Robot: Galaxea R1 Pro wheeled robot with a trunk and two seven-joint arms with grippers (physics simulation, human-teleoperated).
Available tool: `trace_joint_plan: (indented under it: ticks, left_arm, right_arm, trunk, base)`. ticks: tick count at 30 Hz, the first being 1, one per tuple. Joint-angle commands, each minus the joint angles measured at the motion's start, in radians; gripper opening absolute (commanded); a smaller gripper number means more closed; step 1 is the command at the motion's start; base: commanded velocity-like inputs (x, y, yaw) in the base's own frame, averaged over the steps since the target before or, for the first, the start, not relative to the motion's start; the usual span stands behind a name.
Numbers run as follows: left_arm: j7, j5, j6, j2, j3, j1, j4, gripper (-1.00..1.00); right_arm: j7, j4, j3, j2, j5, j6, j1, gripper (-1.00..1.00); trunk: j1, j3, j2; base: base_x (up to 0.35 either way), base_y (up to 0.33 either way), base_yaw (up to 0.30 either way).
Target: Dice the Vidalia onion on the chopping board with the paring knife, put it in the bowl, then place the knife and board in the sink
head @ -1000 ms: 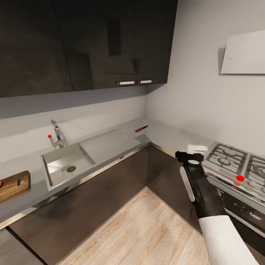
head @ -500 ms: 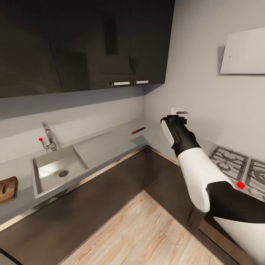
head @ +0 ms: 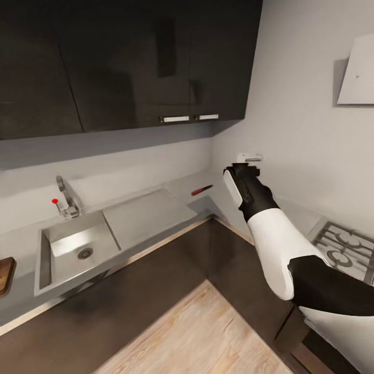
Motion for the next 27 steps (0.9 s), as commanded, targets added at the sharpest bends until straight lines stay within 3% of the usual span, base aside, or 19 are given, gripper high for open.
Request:
trace_joint_plan:
  ticks: [1, 15, 27]
  left_arm:
    - [-0.003, 0.011, -0.003, 0.000, -0.003, -0.001, 0.001, 1.00]
    - [-0.003, 0.011, -0.003, 0.000, -0.003, -0.001, 0.001, 1.00]
    - [-0.003, 0.011, -0.004, 0.000, -0.003, -0.001, 0.000, 1.00]
  right_arm:
    - [-0.006, -0.001, 0.001, 0.000, -0.004, 0.005, -0.001, 1.00]
    - [-0.005, 0.016, 0.001, 0.000, -0.004, 0.004, 0.000, 1.00]
    - [-0.003, 0.024, 0.001, 0.000, -0.004, 0.003, 0.001, 1.00]
  trunk:
    - [0.001, -0.002, -0.002]
    - [0.001, -0.014, -0.002]
    - [0.001, -0.021, -0.002]
  base:
    - [0.308, -0.133, 0.261]
    - [0.269, -0.184, 0.213]
    - [0.116, -0.259, 0.245]
